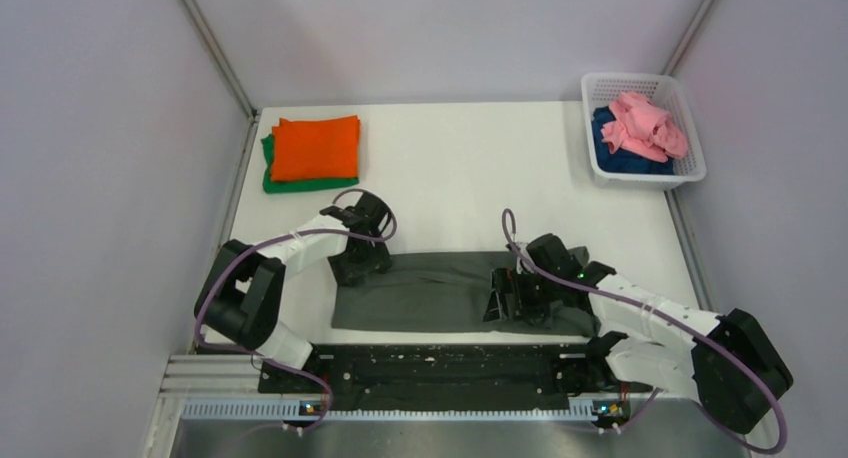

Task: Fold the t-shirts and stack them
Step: Fold the other side of the tshirt into a rectangle

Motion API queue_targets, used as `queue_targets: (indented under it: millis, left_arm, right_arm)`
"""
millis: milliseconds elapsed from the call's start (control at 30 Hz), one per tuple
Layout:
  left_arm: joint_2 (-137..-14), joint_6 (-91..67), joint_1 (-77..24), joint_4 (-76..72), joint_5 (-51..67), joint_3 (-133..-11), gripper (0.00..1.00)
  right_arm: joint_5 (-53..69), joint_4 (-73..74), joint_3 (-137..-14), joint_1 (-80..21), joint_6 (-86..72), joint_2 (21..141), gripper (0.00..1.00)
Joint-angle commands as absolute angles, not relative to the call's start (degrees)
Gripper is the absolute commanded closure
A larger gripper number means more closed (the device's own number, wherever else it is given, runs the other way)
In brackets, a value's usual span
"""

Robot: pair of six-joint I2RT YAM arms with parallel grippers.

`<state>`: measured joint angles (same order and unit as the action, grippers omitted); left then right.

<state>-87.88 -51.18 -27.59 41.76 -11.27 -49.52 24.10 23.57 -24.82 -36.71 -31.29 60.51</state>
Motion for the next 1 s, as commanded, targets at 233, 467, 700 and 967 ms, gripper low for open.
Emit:
queue_targets:
  millis: [233,467,700,967]
  left_arm:
    - [-82.7,-52.5,-27.6,47.3,-12.9,-53.7,0.15]
    - [-75.2,-48.4,-27.8,52.0,-10.5,-59.2,0.14]
    - [-78.3,-46.0,-28.4,47.4,-4.9,-57.7,0.14]
    - [-85.4,-46.2,-28.5,42.8,-3.6,-53.6,0.15]
  right_arm:
    - [5.7,27.2,-32.6,-37.2,-34.3,56.9,0.01]
    - [-5.8,46.5,-38.6,-37.2,-38.3,46.9,0.01]
    - [-7.3,49.6,-30.4,-37.1,-50.8,41.1,0.01]
    - [-5.0,22.1,-18.8,-30.7,-49.7,46.0,0.01]
